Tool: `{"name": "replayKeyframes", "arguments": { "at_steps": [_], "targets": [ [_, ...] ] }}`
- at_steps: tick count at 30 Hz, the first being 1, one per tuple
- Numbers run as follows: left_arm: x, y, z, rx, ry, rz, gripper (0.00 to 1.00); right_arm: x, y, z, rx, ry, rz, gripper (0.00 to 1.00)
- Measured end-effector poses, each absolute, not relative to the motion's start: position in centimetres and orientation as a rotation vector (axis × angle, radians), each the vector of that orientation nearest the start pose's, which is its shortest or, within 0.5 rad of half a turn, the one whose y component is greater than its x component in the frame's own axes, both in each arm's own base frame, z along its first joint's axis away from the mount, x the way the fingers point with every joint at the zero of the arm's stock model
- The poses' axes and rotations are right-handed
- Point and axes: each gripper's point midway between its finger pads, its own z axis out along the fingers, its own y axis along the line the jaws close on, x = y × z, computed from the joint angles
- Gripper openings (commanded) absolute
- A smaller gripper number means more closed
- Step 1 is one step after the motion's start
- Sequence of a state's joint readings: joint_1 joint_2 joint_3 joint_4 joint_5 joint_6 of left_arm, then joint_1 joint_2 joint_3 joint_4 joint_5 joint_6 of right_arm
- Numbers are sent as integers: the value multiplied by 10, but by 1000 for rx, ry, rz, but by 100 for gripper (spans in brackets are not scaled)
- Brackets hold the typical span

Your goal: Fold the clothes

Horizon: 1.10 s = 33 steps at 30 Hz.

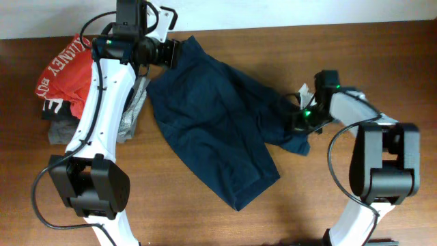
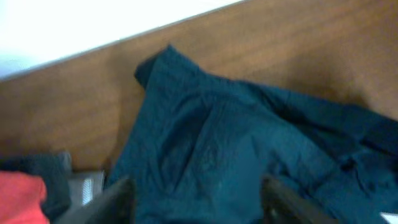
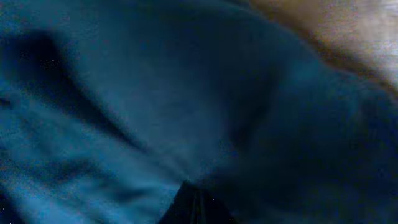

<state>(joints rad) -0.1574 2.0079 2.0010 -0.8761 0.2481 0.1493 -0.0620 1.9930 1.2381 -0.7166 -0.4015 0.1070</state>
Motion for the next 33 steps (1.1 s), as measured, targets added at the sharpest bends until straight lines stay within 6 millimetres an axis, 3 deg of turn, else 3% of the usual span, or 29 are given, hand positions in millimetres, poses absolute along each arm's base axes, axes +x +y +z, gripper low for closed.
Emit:
{"name": "replayKeyframes", "arguments": {
  "at_steps": [5,7,10,13,15,18,21,22,24,26,30,33],
  "targets": [
    [500,-122,213,485,2479,-318,84,381,17,-2,474,2946,427,4],
    [495,-121,209,483,2505,-322,86,384,-9,-2,576,2917,327,4],
    [492,-122,208,485,2519,-328,87,388,-71,0,777,2845,172,4],
    [491,-126,208,495,2515,-348,87,389,-124,4,875,2788,141,14],
    [490,-132,209,509,2510,-361,87,391,-141,12,870,2780,181,21],
    [492,-147,210,545,2479,-378,87,400,-141,31,795,2782,259,28],
    [501,-168,202,602,2441,-386,87,408,-127,55,683,2798,367,32],
    [508,-176,193,621,2428,-386,87,410,-121,64,642,2803,409,33],
    [521,-189,173,644,2411,-392,76,411,-109,79,587,2807,506,33],
    [534,-198,145,667,2412,-393,72,408,-98,89,563,2812,587,33],
    [559,-206,91,672,2406,-389,72,394,-75,99,554,2838,767,32],
    [569,-207,67,672,2399,-385,72,386,-66,102,537,2852,840,32]
  ]
}}
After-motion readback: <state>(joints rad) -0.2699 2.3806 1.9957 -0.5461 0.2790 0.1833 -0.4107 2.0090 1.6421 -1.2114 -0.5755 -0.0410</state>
